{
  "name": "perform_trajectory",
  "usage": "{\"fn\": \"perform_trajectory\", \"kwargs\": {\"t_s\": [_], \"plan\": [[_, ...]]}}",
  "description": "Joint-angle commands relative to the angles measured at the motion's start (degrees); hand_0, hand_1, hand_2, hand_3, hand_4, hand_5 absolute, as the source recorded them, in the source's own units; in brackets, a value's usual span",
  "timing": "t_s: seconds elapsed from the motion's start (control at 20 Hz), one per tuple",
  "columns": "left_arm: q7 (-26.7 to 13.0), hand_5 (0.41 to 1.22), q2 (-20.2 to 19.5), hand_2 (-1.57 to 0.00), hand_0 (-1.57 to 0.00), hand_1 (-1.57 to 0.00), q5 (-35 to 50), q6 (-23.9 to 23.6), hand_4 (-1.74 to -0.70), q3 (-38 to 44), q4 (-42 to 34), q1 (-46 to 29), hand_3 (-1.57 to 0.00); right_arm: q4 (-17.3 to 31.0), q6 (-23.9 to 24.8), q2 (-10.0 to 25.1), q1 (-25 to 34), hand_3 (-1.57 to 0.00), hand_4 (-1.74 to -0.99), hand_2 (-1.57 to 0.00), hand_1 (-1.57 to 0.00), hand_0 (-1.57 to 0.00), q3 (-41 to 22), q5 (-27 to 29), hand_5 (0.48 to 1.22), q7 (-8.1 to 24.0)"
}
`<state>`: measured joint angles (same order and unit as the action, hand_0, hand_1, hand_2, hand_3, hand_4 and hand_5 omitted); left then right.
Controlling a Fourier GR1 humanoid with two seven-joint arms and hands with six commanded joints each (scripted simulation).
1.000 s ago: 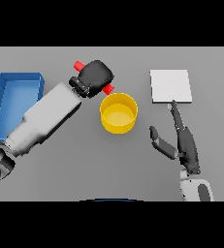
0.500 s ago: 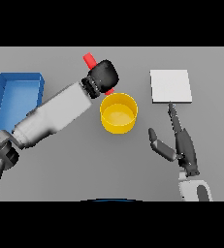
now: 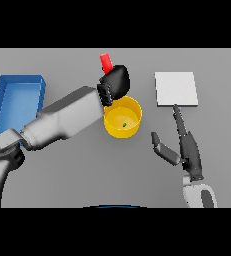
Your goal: Pick up the red beaker and tilt it to pour out 1 green nut into yellow bowl. Pick up the yellow bowl and place it on the metallic measuring scale.
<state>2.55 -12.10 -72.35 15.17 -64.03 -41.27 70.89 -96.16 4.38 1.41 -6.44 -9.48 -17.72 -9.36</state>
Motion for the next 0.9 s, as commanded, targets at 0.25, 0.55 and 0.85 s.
{"fn": "perform_trajectory", "kwargs": {"t_s": [0.25, 0.55, 0.85], "plan": [[2.06, 1.221, 2.84, -1.57, -1.57, -1.57, -3.38, 3.64, -1.73, -5.96, 2.75, 4.64, -1.57, -0.92, 0.17, 0.13, 0.69, 0.00, -1.047, 0.00, 0.00, 0.00, 0.08, -0.14, 0.681, 0.69], [5.08, 1.221, 1.03, -1.57, -1.57, -1.57, -0.67, 1.49, -1.73, -3.31, 6.08, 12.13, -1.57, -1.09, 0.45, 0.12, -0.03, 0.00, -1.030, 0.00, 0.00, 0.00, -0.17, -0.73, 0.683, 0.77], [6.13, 1.221, -3.94, -1.57, -1.57, -1.57, 8.83, -1.67, -1.73, 7.34, 13.83, 18.25, -1.22, -0.42, 0.17, 0.26, 0.36, 0.00, -1.009, 0.00, 0.00, 0.00, -0.05, -0.37, 0.676, 0.54]]}}
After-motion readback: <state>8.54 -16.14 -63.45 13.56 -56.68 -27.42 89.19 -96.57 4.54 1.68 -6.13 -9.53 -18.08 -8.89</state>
